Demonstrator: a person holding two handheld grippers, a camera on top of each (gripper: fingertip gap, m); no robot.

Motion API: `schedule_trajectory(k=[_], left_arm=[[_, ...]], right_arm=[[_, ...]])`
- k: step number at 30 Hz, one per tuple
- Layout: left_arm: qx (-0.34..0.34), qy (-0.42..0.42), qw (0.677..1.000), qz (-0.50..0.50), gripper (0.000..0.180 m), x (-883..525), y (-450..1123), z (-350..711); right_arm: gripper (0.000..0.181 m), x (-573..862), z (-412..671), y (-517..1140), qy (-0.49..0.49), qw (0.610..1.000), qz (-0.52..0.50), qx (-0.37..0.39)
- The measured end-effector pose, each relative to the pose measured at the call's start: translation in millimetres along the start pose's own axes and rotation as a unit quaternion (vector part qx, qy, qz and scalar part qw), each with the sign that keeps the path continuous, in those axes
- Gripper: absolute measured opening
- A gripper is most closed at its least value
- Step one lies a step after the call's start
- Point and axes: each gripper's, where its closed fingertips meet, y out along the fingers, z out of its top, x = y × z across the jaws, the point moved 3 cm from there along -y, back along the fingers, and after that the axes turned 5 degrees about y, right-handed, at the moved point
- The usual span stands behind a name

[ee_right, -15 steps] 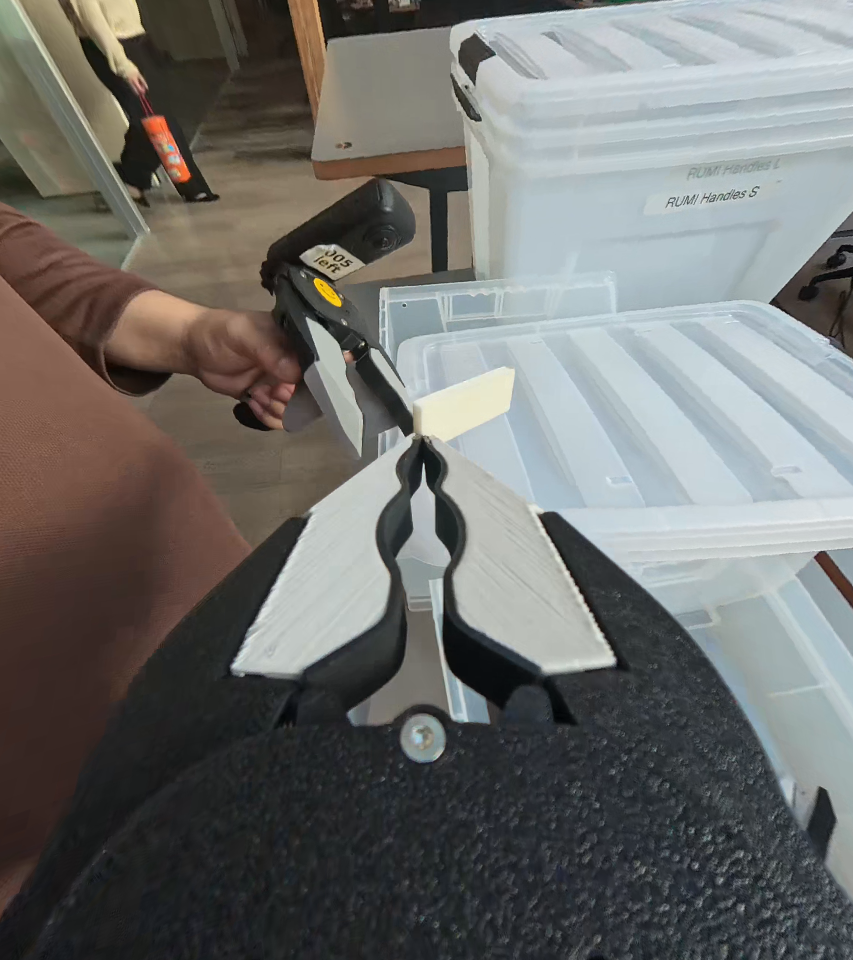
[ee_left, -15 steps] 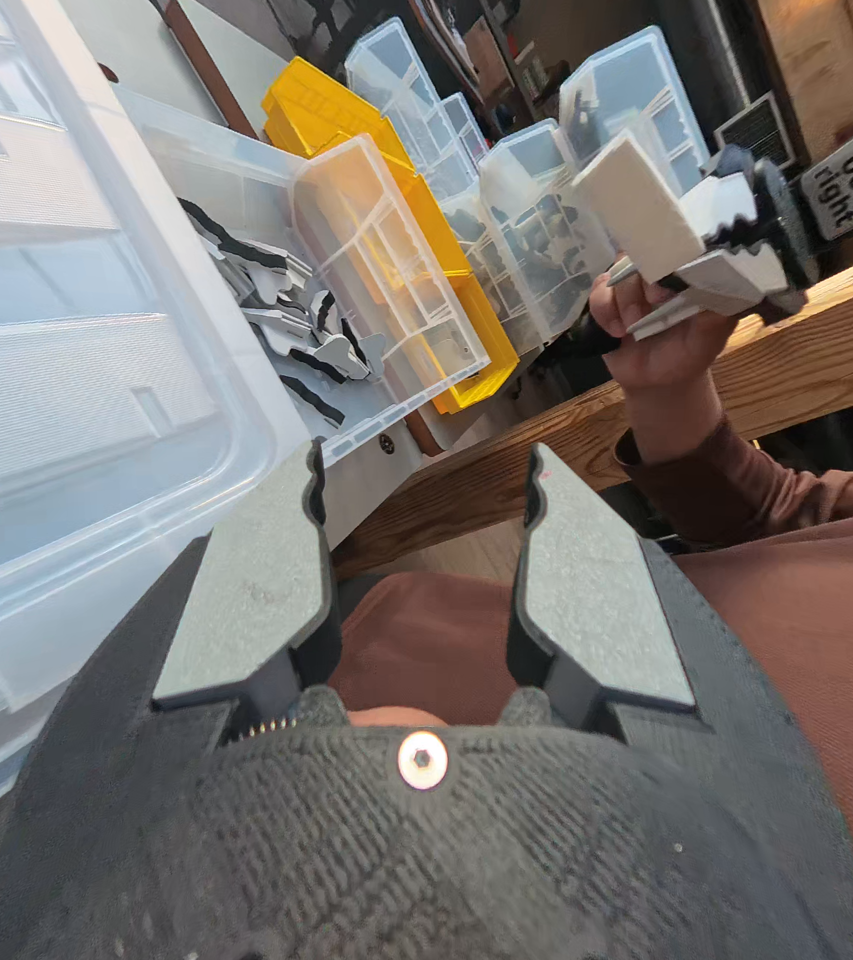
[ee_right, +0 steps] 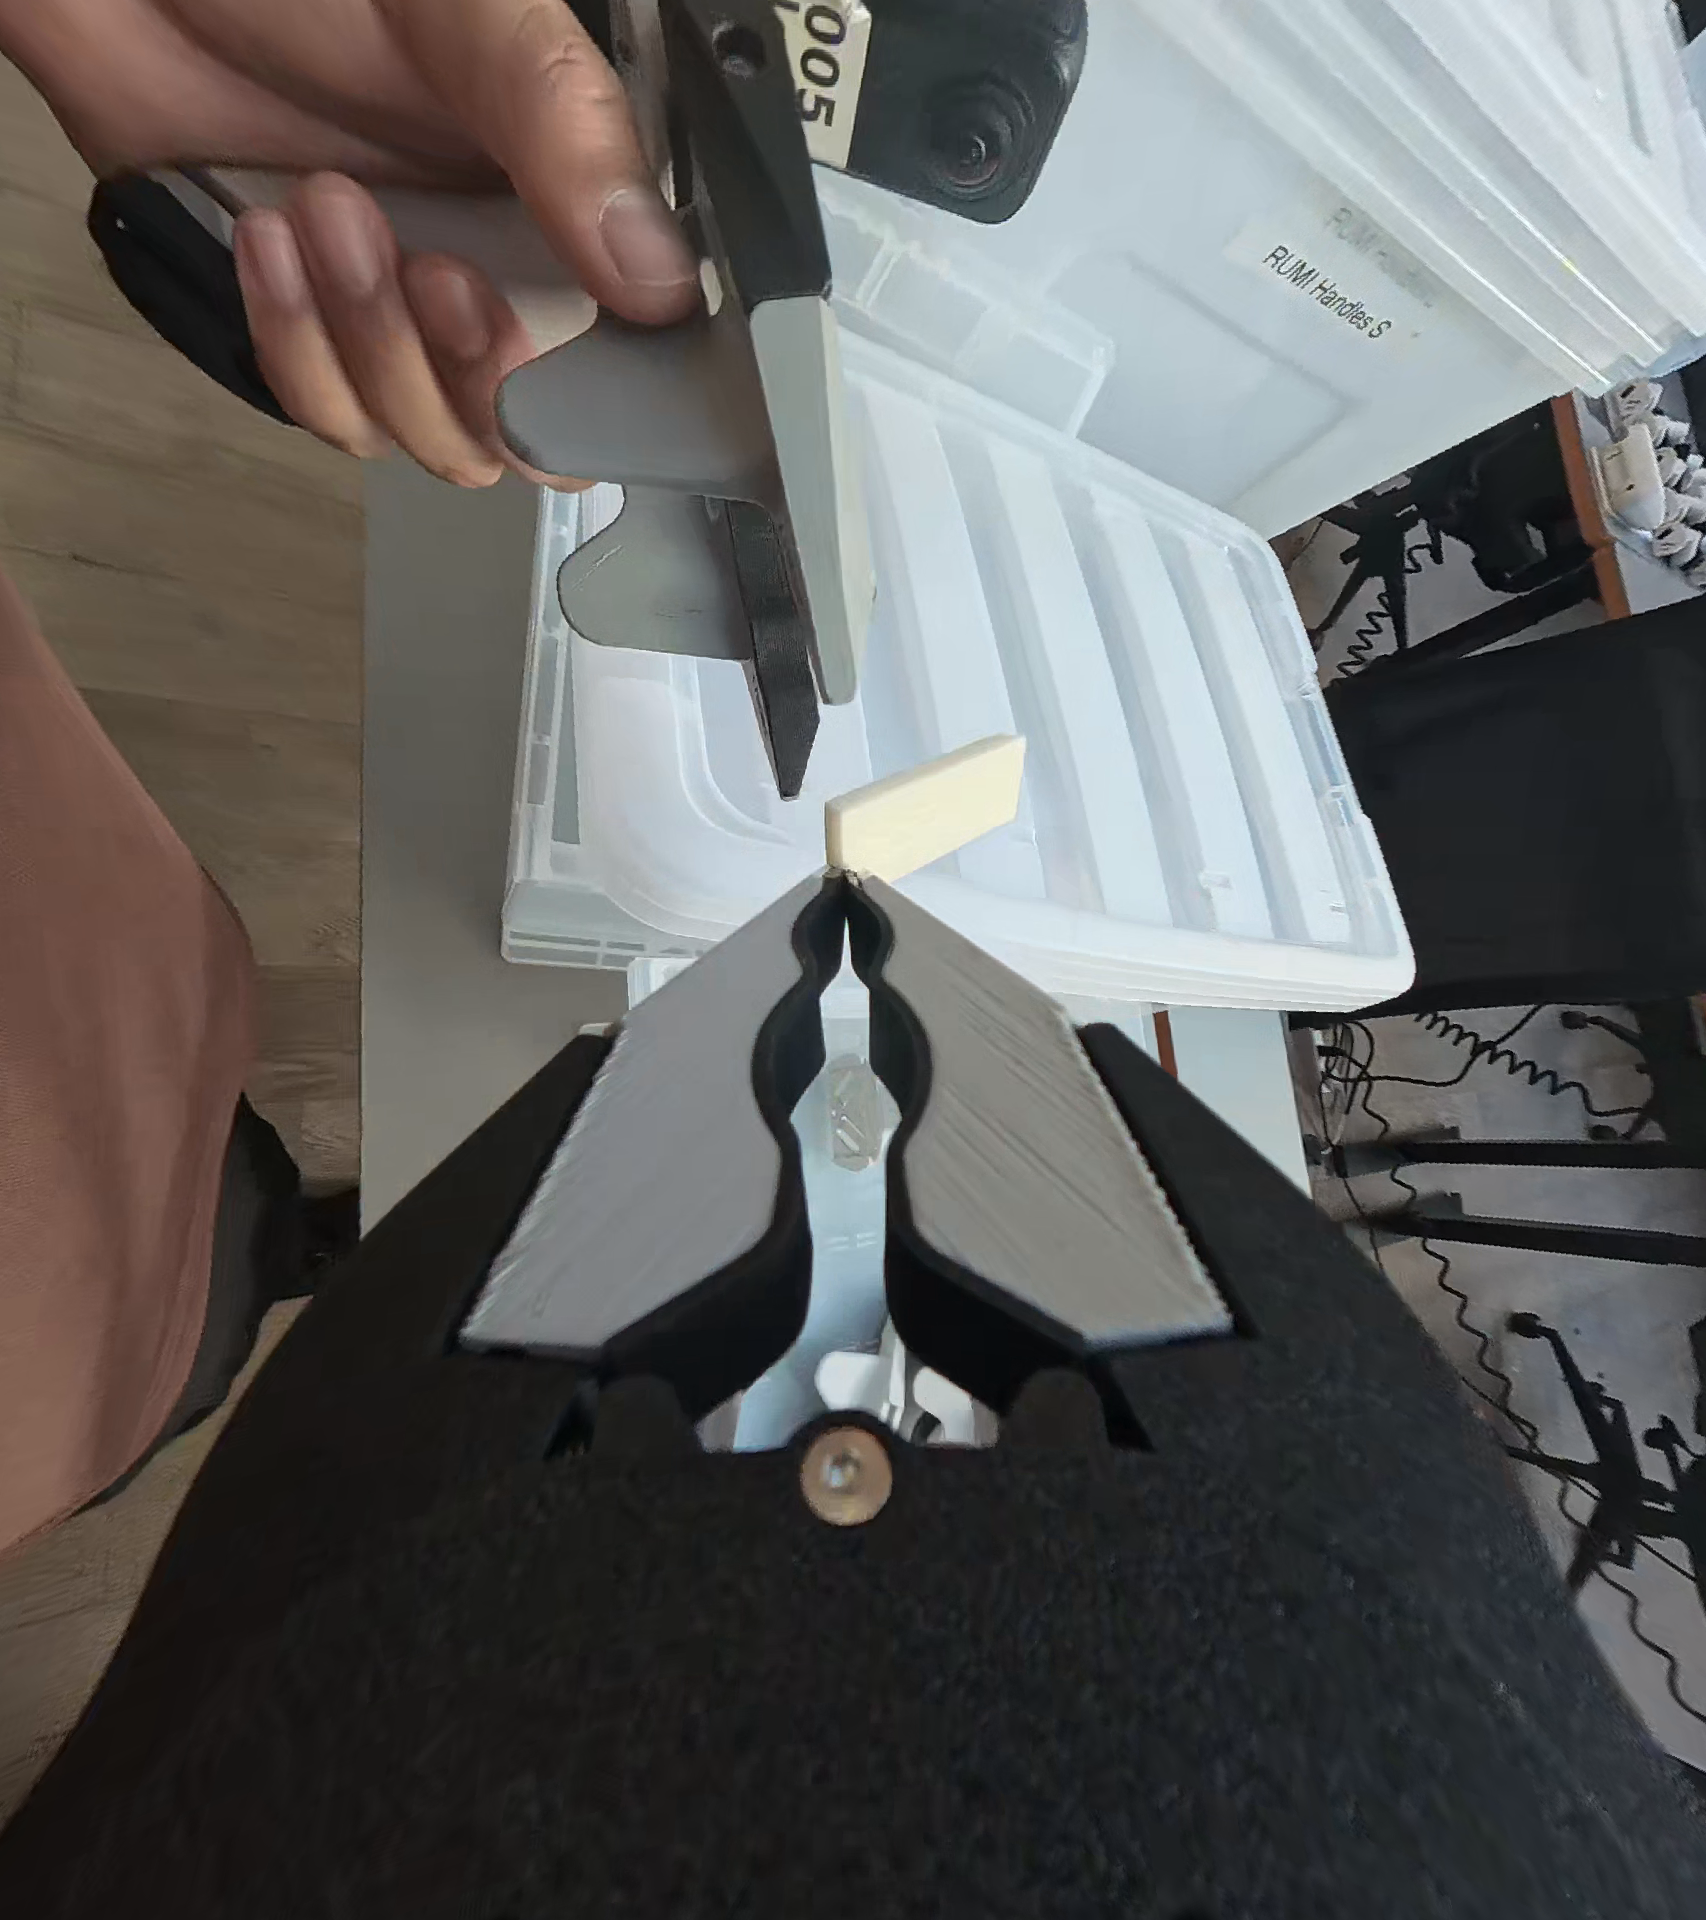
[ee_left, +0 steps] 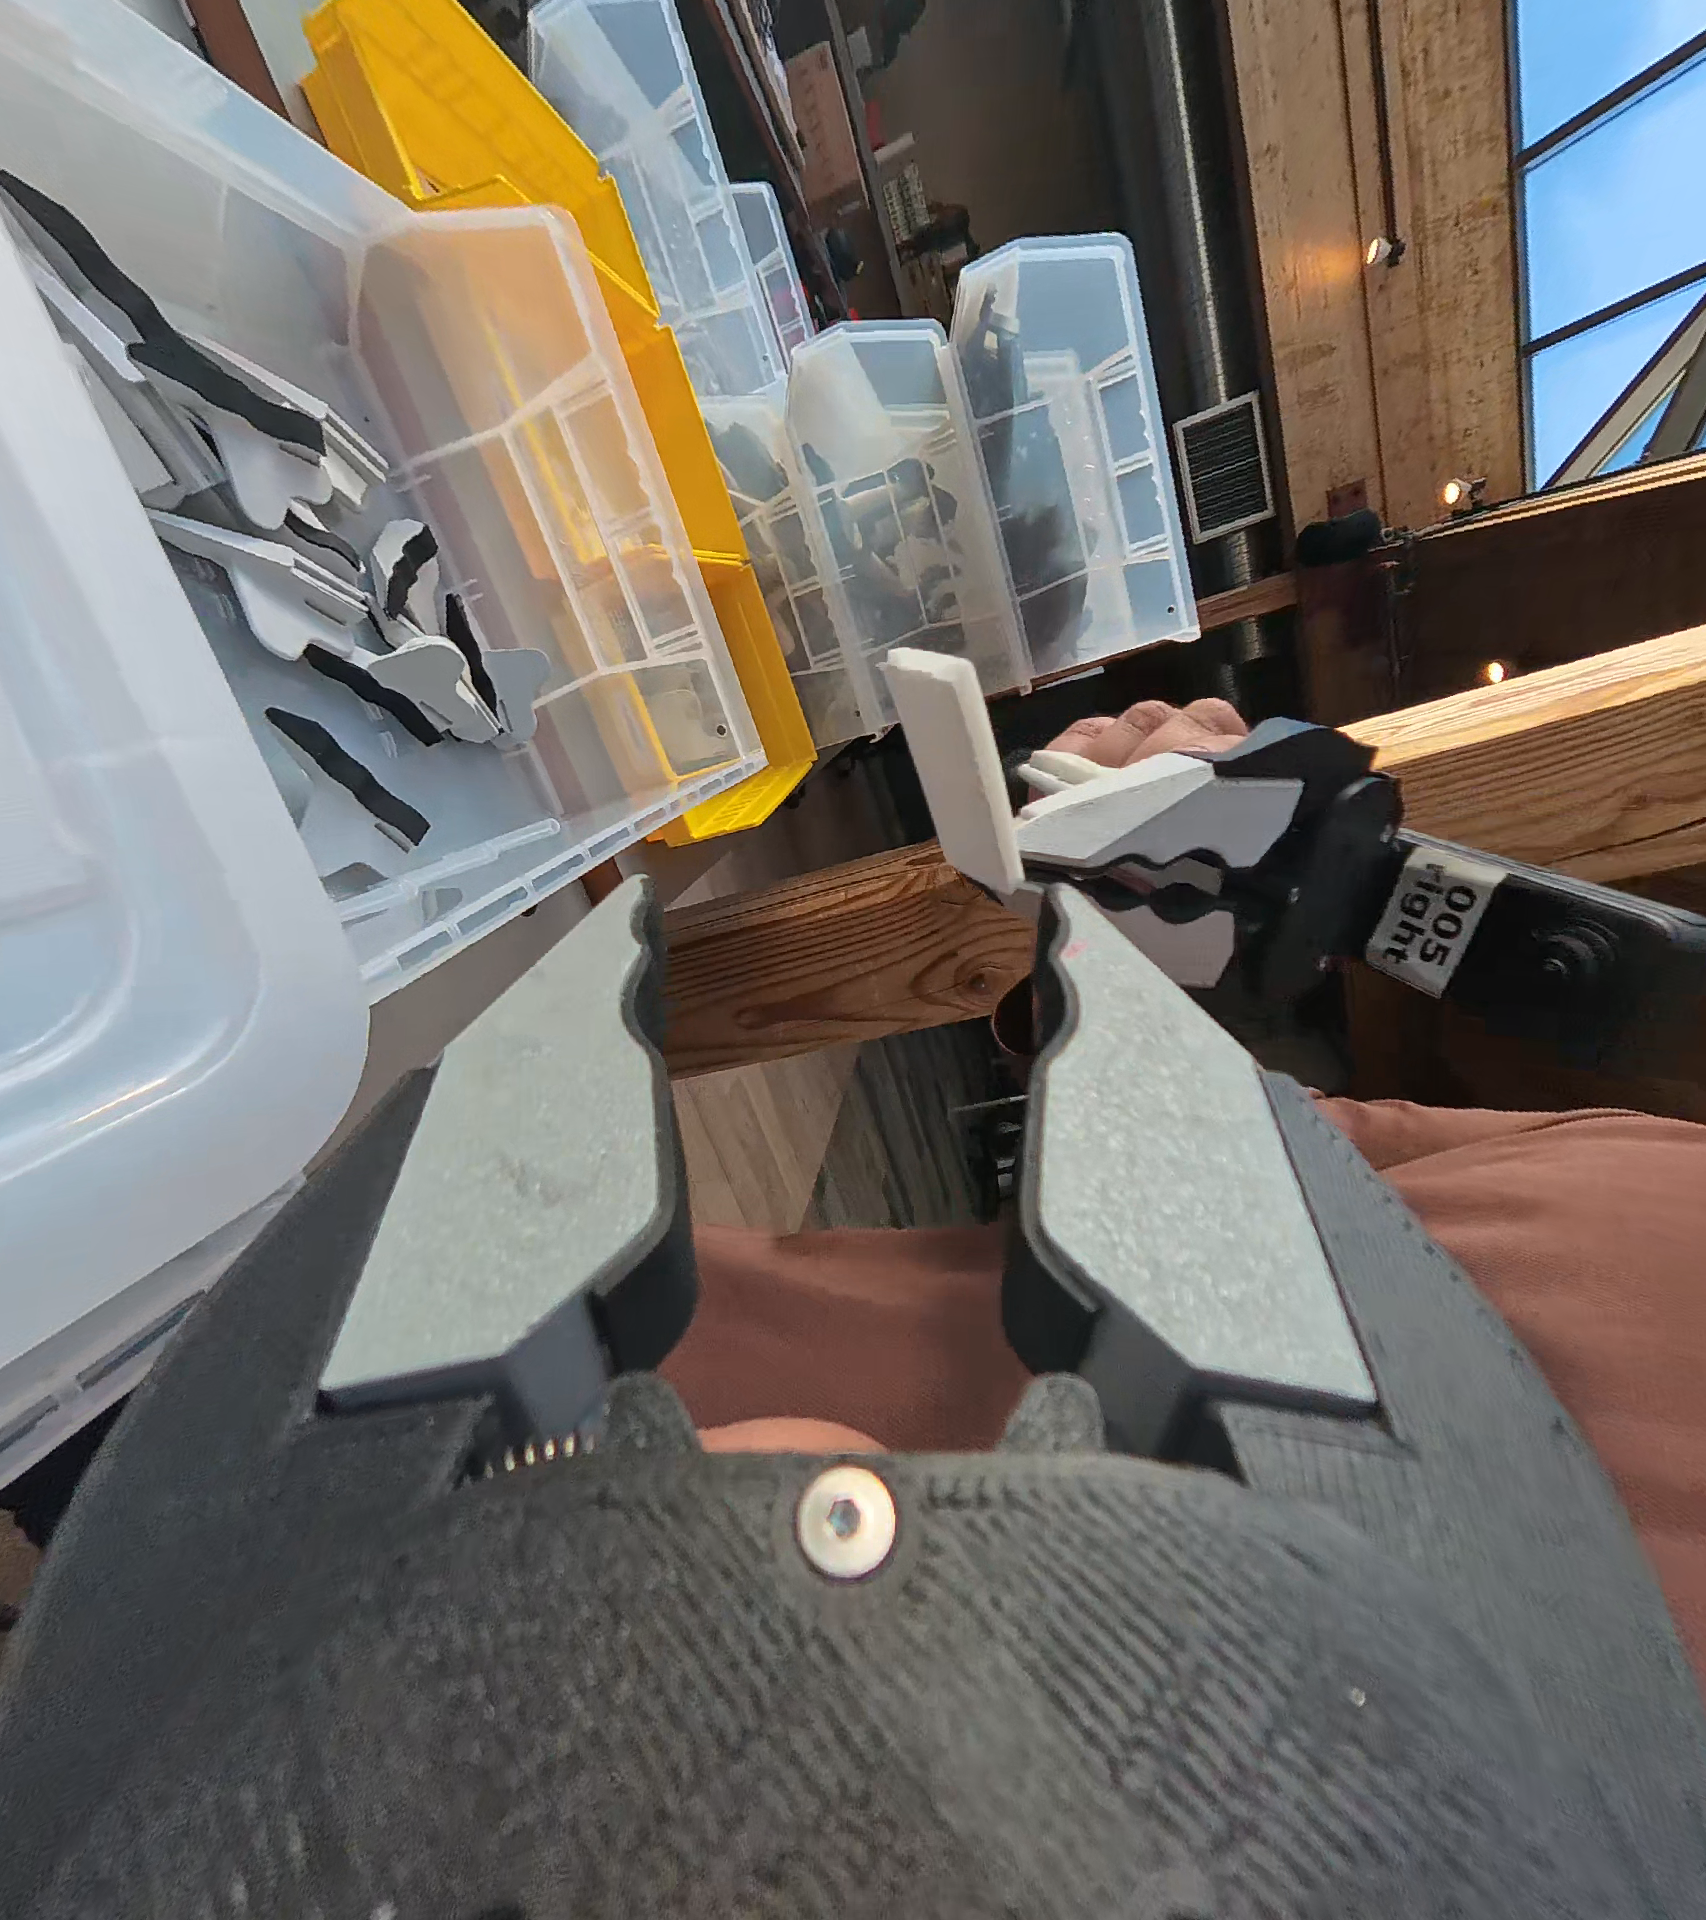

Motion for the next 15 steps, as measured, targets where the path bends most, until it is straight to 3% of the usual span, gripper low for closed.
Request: schedule_trajectory(k=[6,11,14,15], left_arm=[[0.001,-0.003,1.000,-0.010,0.070,3,5,1],[0.014,-0.016,1.000,-0.017,0.060,2,4,4],[0.015,-0.016,1.000,-0.022,0.036,2,8,5],[0.016,-0.014,1.000,-0.023,0.015,2,8,5]], right_arm=[[0.000,-12,1,6,-0.053,0.998,-0.010,-0.016],[0.000,-16,1,13,-0.080,0.996,-0.024,-0.031],[0.000,-21,3,20,-0.103,0.994,-0.028,-0.036],[0.000,-21,5,23,-0.107,0.993,-0.034,-0.033]])
